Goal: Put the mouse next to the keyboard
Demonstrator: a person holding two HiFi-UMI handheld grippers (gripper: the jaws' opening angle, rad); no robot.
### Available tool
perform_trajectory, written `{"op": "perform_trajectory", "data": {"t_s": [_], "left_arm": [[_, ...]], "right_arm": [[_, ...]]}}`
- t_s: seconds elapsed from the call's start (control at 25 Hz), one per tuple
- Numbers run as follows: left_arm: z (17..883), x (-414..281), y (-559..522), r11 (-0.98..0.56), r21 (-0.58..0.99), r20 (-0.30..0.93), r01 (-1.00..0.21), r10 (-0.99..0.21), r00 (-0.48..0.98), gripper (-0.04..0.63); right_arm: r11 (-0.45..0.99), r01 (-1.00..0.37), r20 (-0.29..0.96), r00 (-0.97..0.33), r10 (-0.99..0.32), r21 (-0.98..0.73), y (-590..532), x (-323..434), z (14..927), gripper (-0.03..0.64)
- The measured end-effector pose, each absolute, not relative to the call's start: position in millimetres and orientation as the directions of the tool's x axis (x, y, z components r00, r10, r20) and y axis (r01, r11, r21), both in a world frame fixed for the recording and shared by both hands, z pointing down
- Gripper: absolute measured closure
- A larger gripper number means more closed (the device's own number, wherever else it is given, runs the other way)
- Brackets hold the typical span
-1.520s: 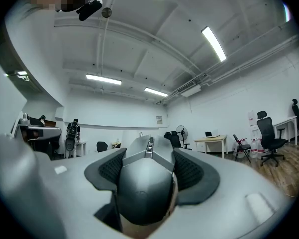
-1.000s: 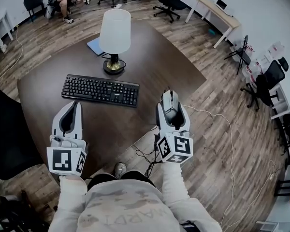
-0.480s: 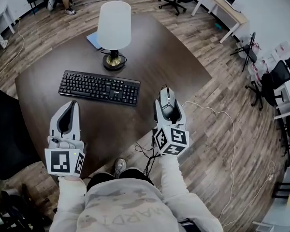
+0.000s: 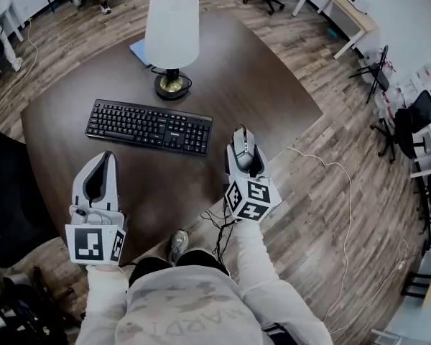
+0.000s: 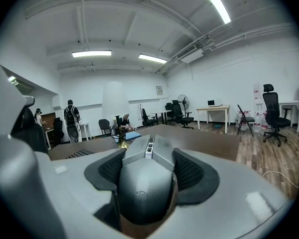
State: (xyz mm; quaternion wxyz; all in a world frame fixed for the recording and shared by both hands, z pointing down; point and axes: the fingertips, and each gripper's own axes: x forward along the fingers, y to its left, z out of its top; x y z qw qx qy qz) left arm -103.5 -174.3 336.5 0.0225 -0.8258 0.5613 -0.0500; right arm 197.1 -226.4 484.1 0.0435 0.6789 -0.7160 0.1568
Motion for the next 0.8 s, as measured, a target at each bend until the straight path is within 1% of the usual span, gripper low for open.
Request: {"op": "perform_trajectory", "data": {"t_s": [0.8], "left_arm": [[364.8,-120.3,-191.8,-0.326,-0.102,0.123,-0.94,-0.942,0.313,0.593]], "right_arm": [[-0.002,-0.988,0.448,-0.069,-0.892,-0.155,-268.3,192.0,575.2,0.308]]}}
